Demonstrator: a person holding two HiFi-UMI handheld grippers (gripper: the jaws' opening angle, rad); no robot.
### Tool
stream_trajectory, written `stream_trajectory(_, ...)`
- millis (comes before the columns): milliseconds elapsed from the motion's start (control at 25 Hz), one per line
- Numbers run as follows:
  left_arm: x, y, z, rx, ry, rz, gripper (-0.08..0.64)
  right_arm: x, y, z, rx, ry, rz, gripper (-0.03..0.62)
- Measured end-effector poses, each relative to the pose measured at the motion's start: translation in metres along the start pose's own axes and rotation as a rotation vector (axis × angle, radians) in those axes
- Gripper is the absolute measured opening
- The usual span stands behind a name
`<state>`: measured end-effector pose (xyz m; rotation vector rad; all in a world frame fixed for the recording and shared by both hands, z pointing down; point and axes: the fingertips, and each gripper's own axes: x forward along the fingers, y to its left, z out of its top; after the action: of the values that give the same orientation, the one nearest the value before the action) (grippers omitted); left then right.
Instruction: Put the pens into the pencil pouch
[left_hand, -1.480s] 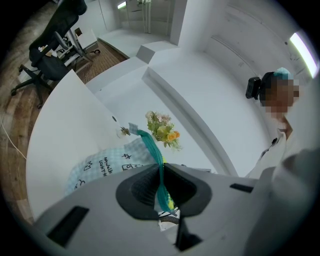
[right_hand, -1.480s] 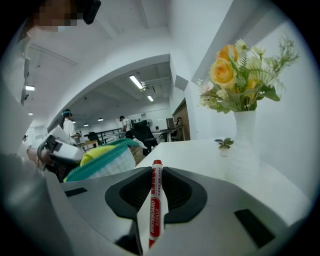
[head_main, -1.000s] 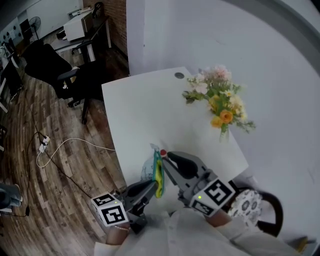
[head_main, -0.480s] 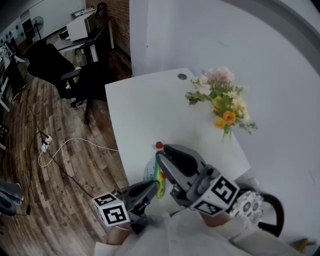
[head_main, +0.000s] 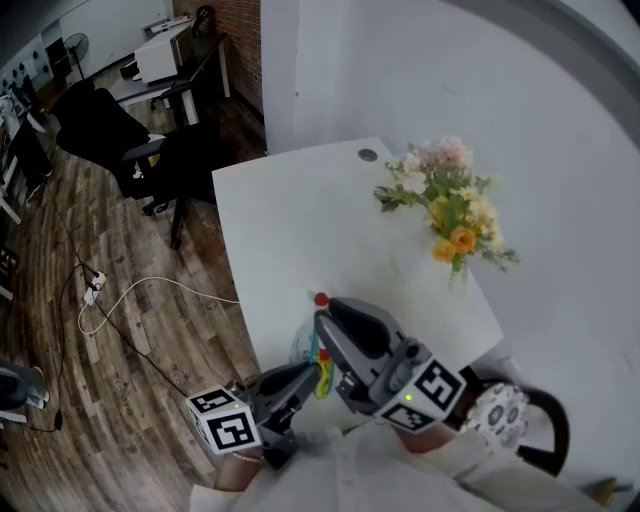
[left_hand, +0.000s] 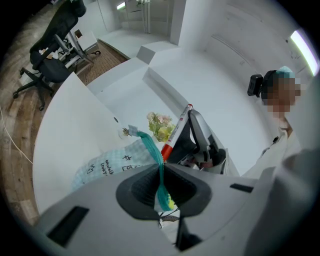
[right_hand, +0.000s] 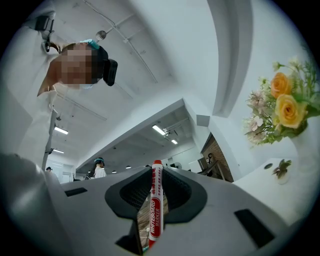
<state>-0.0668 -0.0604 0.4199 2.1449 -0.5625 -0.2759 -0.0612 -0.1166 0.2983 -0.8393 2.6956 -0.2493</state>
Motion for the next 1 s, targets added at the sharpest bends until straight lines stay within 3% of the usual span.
stream_trajectory(520,0.000,0.003,0.008,0.003,-0.023,0.012,0.031,-0.021,0.003,-0.031,0.006,0.110,0.035,0.066)
stream_trajectory(720,0.000,0.004,0.010,0.018,-0.024,0.018,0.031,-0.028,0.003,-0.043,-0.003,0.183,0.031,0.066)
stream_trajectory(1000,-0.001,0.001,0.013,0.046,-0.018,0.022,0.031,-0.037,0.002,-0.051,0.001,0.212,0.008,0.066)
